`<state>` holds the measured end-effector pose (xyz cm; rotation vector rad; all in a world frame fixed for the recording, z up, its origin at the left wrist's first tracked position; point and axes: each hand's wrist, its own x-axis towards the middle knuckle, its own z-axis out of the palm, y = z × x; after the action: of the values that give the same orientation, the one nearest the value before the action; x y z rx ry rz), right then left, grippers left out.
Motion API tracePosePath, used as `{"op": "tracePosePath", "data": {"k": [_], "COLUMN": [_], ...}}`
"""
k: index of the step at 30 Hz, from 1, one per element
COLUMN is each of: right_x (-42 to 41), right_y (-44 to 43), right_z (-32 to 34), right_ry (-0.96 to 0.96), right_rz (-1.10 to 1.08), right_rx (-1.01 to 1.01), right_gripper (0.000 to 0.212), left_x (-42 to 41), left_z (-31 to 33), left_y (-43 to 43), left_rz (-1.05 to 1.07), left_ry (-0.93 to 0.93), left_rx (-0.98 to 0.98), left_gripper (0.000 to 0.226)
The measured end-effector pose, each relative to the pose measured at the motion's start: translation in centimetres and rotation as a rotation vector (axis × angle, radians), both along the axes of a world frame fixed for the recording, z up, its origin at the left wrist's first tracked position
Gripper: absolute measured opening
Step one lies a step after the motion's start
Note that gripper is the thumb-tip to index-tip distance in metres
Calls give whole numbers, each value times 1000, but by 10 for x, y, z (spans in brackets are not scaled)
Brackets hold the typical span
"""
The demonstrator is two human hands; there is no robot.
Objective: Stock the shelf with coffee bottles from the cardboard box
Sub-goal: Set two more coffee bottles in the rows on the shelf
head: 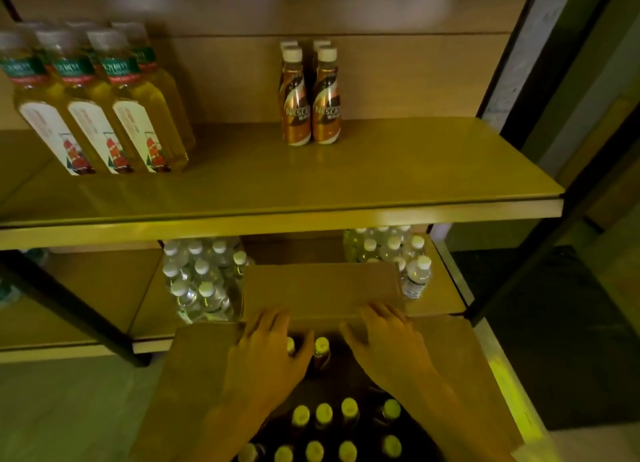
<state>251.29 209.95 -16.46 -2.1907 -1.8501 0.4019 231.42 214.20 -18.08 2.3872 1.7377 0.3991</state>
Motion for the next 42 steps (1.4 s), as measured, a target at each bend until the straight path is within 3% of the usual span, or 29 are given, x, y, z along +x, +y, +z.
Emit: {"op": "tracePosePath", "data": {"k": [5, 14, 18, 21, 25, 31, 36, 39, 42], "right_x": [-4, -11, -10, -12, -16, -24, -37, -44, -44], "right_y": [-3, 18, 36, 48, 66, 84, 87, 85, 83], "right_z": [-56, -130, -163, -182, -204, -246, -253, -257, -260], "right_ry": [31, 126, 211, 282, 402, 563, 634, 661, 682], "right_rz": [-33, -61, -94, -144, -248, -334, -415, -445, -456], "right_rx": [-167, -410, -537, -614, -674, -663, -601, -545, -496], "right_gripper": [47, 44, 47, 61, 78, 100, 66, 48, 42], "left_x": [-2, 11, 26, 32, 36, 48, 50, 48, 45], "left_z": [-53, -115, -129, -141, -164, -194, -214, -231, -241], "left_y": [-4, -3, 6, 21, 39, 51, 57, 59, 60], "left_rz": [38, 113, 278, 456, 618, 699, 786, 793, 793], "left_ry": [40, 111, -83, -208, -339, -495, -672, -671, -661], "left_rx": [-159, -484, -681, -797, -808, -811, -752, -735, -735], "left_gripper": [47, 57, 55, 59, 66, 60, 34, 22, 18]}}
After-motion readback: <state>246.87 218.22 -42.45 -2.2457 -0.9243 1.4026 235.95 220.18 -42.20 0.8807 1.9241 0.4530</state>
